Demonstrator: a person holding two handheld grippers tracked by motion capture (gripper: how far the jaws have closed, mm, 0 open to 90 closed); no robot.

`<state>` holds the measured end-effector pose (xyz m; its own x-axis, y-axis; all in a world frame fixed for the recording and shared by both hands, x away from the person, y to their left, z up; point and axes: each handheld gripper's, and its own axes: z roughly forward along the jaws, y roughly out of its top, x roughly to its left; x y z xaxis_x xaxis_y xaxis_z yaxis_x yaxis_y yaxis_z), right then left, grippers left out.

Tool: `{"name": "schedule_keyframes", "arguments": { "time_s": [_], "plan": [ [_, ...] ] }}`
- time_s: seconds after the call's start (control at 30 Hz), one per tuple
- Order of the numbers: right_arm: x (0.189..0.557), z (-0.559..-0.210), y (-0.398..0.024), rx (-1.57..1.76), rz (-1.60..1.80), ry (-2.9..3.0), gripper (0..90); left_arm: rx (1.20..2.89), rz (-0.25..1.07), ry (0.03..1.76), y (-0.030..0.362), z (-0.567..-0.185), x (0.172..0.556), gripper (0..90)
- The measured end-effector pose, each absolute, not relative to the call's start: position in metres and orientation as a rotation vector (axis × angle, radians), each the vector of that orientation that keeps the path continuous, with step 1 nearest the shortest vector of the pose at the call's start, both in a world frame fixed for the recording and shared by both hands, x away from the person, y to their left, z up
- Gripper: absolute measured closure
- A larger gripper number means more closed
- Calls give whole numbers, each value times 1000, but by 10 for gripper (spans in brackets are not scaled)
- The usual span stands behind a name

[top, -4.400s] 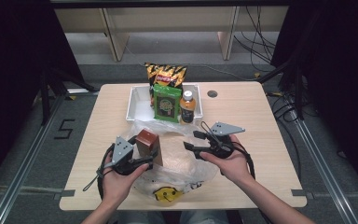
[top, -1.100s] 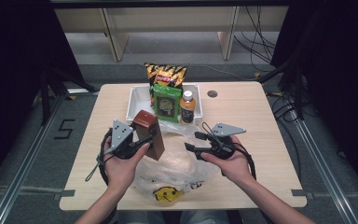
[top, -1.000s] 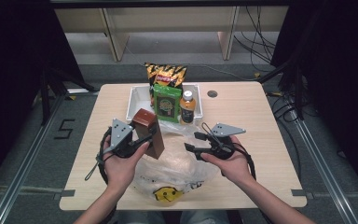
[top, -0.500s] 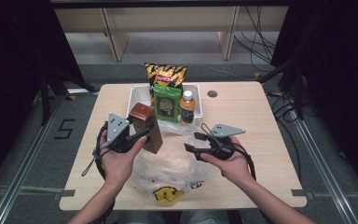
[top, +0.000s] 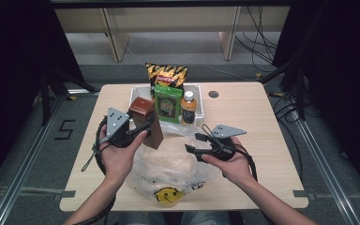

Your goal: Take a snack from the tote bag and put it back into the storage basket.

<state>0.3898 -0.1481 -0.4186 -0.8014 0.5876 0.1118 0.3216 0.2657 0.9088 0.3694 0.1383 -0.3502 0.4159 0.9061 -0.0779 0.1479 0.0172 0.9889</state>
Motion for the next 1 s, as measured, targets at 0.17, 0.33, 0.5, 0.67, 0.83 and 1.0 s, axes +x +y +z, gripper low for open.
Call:
{"name": "schedule_keyframes", "arguments": {
  "time_s": [0.17,0.33,0.5,0.67,0.83,1.0],
  "plan": [
    [389,-418,-149,857,1528,2286,406,1445,784,1004,138,-346,373,372],
    [388,-420,-147,868,1535,2257,406,1441,791,1007,139,-342,377,372],
    [388,-420,-147,877,1554,2285,406,1429,802,1007,140,-333,381,372],
    [388,-421,-146,867,1552,2286,406,1423,807,1005,140,-329,384,373],
    [388,-420,-147,872,1529,2291,406,1415,810,1011,139,-325,388,373],
    [388,-421,-148,863,1521,2306,406,1416,816,1014,139,-323,392,373]
  ]
}}
